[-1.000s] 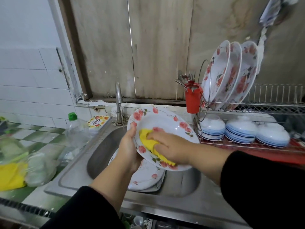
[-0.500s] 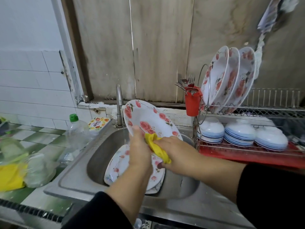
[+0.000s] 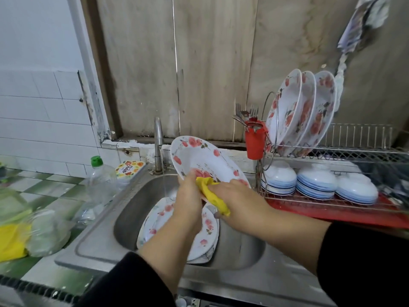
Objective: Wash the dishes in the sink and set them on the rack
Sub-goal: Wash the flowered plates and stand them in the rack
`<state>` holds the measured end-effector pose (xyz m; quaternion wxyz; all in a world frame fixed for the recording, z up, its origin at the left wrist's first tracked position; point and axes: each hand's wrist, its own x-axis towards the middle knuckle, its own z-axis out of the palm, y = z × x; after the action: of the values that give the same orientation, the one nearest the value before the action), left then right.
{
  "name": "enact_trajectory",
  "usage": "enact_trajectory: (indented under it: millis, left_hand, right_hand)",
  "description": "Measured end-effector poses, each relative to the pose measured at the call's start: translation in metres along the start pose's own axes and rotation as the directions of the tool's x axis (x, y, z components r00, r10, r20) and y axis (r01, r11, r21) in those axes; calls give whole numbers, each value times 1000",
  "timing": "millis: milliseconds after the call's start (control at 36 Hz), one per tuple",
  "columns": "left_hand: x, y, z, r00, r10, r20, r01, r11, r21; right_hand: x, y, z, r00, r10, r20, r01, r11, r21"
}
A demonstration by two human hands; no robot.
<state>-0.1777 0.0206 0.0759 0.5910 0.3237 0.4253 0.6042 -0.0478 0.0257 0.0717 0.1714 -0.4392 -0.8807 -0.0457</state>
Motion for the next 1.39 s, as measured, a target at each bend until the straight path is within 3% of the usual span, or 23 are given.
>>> enact_trajectory:
  millis: [56,167,250,306,389,444,528,583,639,722,778,833,917,972,1056,1111,1194,1278,1333,1389]
  left_hand:
    - [6,19,-12,995,-59,80,59,998,-2]
    - [21,47,-25,991,-129,45,134,981,-141]
    - [20,29,-6,994,-32,-108,19,992,-122]
    - [8,10,8,988,22,-150,-35,996,-82]
    - [-4,4,7,1000,-2,-31,-1,997,-81]
    - [2,21,-9,996,-24,81,32,995,-96]
    - [18,45,-28,995,-44,91,59,984,-169]
    - [20,46,-24,998,-54,-23,50,987,-155]
    - [16,29,-7,995,-14,-99,5,995,-95]
    - [-1,3,6,995,40,-86,-40,999,-2]
    - [-7,7,0,1000,-4,9,4,1000,-20]
    - [4,23,-17,995,-70,70,73,996,-45]
    - [17,45,-32,993,-118,22,120,988,-99]
    - [14,45,-23,997,-62,-39,58,993,-100]
    - [2,19,-3,993,26,-117,-28,999,-16]
    - [-5,9,-1,997,48,-55,-47,999,23]
    - [0,27,-15,998,12,67,-15,999,35]
    - [12,52,-29,998,-19,62,20,1000,-13]
    - [13,51,-25,1000,-24,-13,24,1000,10]
    - [11,34,-13,997,-16,-73,20,998,58]
  right_hand:
    - [-4,17,-8,993,-113,43,116,992,-52]
    - [-7,38,-24,960,-267,82,277,946,-166]
    - [4,15,-17,992,-90,85,97,991,-90]
    - [12,-2,-7,1000,-12,2,12,1000,-2]
    - [13,-6,-6,999,-31,-29,31,1000,-1]
    - [7,11,-14,983,-179,-24,178,983,-53]
    - [-5,33,-27,948,-317,10,315,938,-147]
    - [-3,28,-25,962,-271,33,273,952,-139]
    - [5,10,-14,991,-132,22,133,990,-49]
    - [15,-16,-6,999,-26,-46,28,999,32]
    - [12,-7,-8,998,-64,-13,64,998,13]
    - [6,13,-18,978,-206,28,207,977,-43]
    - [-3,37,-23,951,-307,41,310,945,-103]
    - [3,26,-20,964,-262,54,267,956,-122]
    - [8,2,-5,998,-52,36,54,996,-69]
    - [6,-6,1,1000,5,-9,-5,1000,2]
    - [-2,9,-6,997,-82,-16,82,997,1]
    - [-6,31,-13,971,-238,17,238,969,-68]
    - [-6,30,-11,973,-229,17,229,967,-110]
    - [-1,12,-6,992,-119,-32,117,991,-58]
